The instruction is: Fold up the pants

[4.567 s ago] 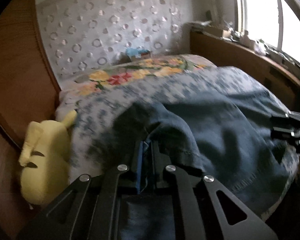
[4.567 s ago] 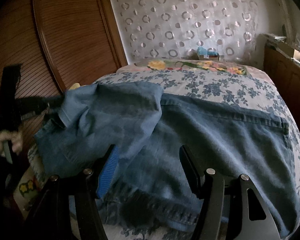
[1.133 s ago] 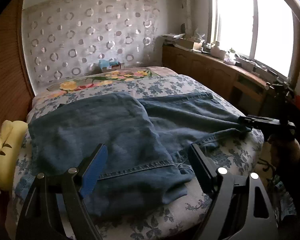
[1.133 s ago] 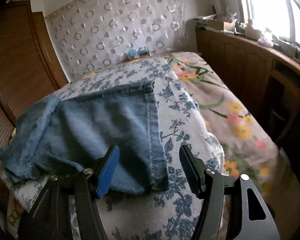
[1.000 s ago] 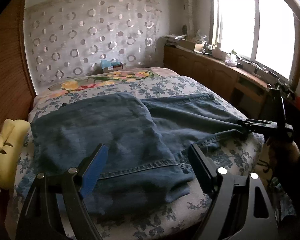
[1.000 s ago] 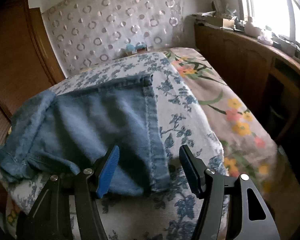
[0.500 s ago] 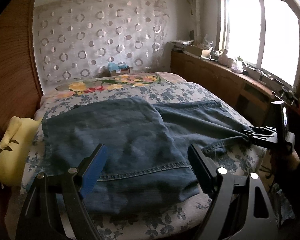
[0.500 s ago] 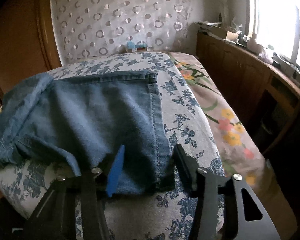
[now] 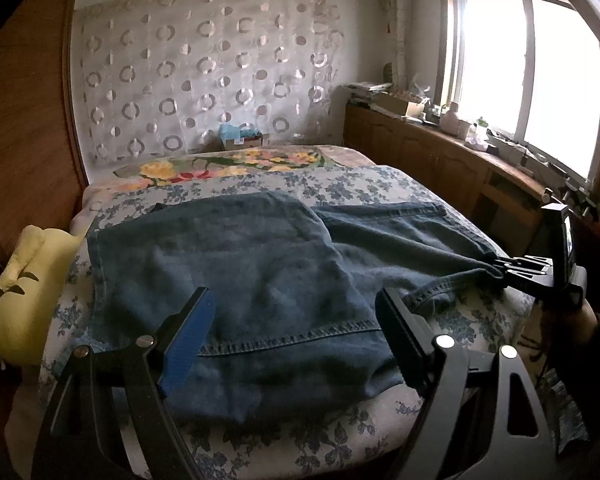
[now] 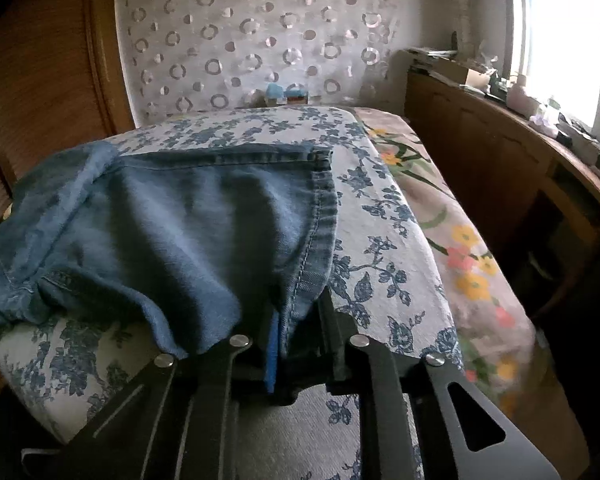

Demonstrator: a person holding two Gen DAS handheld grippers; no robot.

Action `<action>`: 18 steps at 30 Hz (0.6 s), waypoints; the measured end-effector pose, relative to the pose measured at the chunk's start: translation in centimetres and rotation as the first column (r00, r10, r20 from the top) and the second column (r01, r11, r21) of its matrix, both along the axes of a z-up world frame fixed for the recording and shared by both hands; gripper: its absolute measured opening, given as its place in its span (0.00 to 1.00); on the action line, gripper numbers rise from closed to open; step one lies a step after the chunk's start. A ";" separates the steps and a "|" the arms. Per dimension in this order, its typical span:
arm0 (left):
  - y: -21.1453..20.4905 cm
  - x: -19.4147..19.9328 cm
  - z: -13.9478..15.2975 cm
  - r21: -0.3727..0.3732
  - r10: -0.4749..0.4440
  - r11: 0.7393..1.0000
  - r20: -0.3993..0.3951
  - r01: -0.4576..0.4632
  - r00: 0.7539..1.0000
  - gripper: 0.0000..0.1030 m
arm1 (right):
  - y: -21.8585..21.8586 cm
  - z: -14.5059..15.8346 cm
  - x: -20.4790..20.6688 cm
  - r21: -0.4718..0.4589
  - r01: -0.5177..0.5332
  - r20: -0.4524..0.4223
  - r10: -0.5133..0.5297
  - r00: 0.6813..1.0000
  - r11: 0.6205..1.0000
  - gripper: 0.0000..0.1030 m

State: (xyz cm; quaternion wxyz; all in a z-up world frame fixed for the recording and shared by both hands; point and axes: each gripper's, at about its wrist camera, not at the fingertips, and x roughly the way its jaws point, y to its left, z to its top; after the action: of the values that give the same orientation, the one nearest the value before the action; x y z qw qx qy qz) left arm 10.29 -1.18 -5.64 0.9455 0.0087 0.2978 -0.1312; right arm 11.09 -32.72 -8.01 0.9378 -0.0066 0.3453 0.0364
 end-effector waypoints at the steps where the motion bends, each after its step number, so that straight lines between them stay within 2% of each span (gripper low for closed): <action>1: 0.0 0.0 0.0 -0.001 0.001 1.000 0.000 -0.001 1.000 0.81 | -0.1 0.0 0.0 0.008 0.000 -0.003 0.000 1.000 1.000 0.13; 4: 0.1 -0.1 0.1 0.000 0.006 1.000 0.006 -0.006 1.000 0.81 | -0.6 0.5 0.1 0.070 -0.008 -0.004 0.008 1.000 0.998 0.10; 8: 0.7 -0.6 0.3 -0.008 0.022 1.000 0.025 -0.022 0.999 0.81 | -0.6 3.0 -0.5 0.140 -0.043 0.074 0.033 0.997 0.989 0.10; 11: 1.6 -1.0 1.0 -0.018 0.037 0.999 0.044 -0.036 0.998 0.81 | 0.8 6.1 -0.8 0.149 -0.109 0.154 0.086 0.984 0.983 0.10; 15: 3.1 -1.8 2.1 -0.028 0.063 0.998 0.071 -0.061 0.996 0.81 | 4.6 10.5 -1.0 0.113 -0.222 0.243 0.190 0.951 0.968 0.10; 18: 4.1 -2.3 3.1 -0.033 0.082 0.996 0.090 -0.079 0.993 0.81 | 8.2 13.4 -1.2 0.090 -0.324 0.294 0.286 0.912 0.942 0.10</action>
State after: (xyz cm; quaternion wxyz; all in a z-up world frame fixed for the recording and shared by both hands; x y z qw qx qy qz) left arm 7.97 2.94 -2.54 0.9626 -0.0111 0.2527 -0.0969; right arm 9.93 -24.50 5.35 0.9577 -0.0013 0.2023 0.2048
